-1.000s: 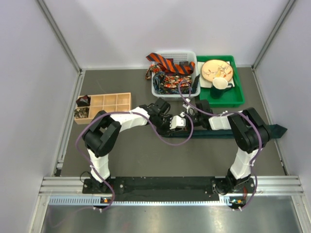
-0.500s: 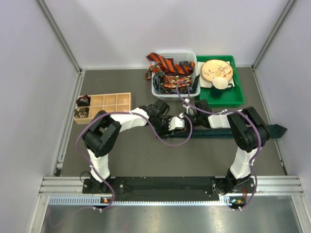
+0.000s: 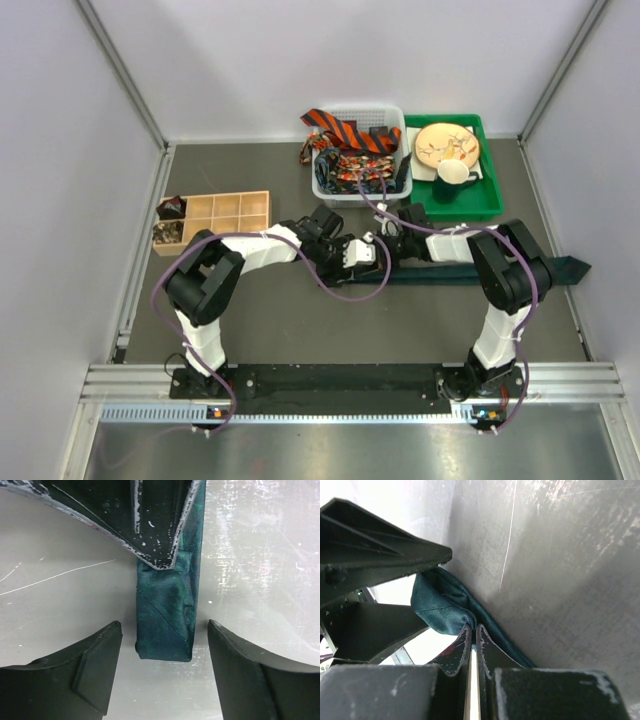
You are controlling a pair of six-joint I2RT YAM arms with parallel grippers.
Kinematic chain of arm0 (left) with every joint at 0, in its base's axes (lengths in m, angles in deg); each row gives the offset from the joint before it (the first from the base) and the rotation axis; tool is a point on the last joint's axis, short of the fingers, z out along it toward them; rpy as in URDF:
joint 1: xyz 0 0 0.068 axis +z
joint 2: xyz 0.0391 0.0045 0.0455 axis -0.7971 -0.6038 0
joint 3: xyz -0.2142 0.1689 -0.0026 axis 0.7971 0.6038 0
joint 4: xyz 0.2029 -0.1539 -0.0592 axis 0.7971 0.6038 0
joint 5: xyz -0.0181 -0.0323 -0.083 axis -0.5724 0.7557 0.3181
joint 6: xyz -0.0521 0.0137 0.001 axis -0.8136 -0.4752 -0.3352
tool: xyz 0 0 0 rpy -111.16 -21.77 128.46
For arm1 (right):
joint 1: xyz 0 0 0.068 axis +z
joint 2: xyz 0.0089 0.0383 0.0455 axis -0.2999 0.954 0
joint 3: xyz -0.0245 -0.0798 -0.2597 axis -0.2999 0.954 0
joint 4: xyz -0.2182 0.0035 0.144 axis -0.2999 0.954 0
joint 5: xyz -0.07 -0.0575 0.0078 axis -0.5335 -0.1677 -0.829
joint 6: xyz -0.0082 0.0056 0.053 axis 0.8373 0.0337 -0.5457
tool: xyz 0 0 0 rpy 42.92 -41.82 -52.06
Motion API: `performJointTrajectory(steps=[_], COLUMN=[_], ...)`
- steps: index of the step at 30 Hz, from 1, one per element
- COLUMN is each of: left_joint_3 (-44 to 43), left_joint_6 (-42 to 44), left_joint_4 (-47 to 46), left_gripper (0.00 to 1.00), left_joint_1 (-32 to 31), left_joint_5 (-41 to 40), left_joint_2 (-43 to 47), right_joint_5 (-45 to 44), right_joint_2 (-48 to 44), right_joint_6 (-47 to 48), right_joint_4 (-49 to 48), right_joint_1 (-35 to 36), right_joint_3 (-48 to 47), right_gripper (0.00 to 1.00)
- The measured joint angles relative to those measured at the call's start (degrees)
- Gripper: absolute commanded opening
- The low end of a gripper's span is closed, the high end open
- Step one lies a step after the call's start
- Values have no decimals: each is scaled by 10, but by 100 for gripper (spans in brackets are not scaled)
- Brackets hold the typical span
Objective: Roll the ties
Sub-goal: Roll the tie at the center of the board.
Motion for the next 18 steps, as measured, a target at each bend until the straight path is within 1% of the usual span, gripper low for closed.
performJointTrajectory(steps=[3, 7, 11, 12, 14, 15, 18], left_joint_3=[-3, -14, -28, -32, -42, -45, -47], left_joint_6=[1, 4, 4, 4, 6, 8, 21], left_joint_4=[0, 0, 0, 2, 9, 11, 19], left_gripper=[79, 79, 70, 64, 57, 50, 43], left_joint_1=[-3, -21, -33, -35, -37, -38, -38], left_joint_5=[-5, -9, -7, -6, -5, -5, -5], left_joint_2=[-1, -9, -21, -24, -31, -33, -34], right_joint_5=[0, 0, 0, 1, 2, 3, 6], right_joint_2=[0, 0, -1, -1, -1, -1, -2], right_joint_6=[0, 0, -1, -1, -2, -3, -9], right_joint_4=[1, 1, 1, 1, 1, 1, 1], right_joint_1=[3, 6, 6, 6, 6, 7, 7], right_joint_3=[0, 0, 0, 0, 0, 0, 0], right_gripper=[0, 0, 0, 0, 0, 0, 0])
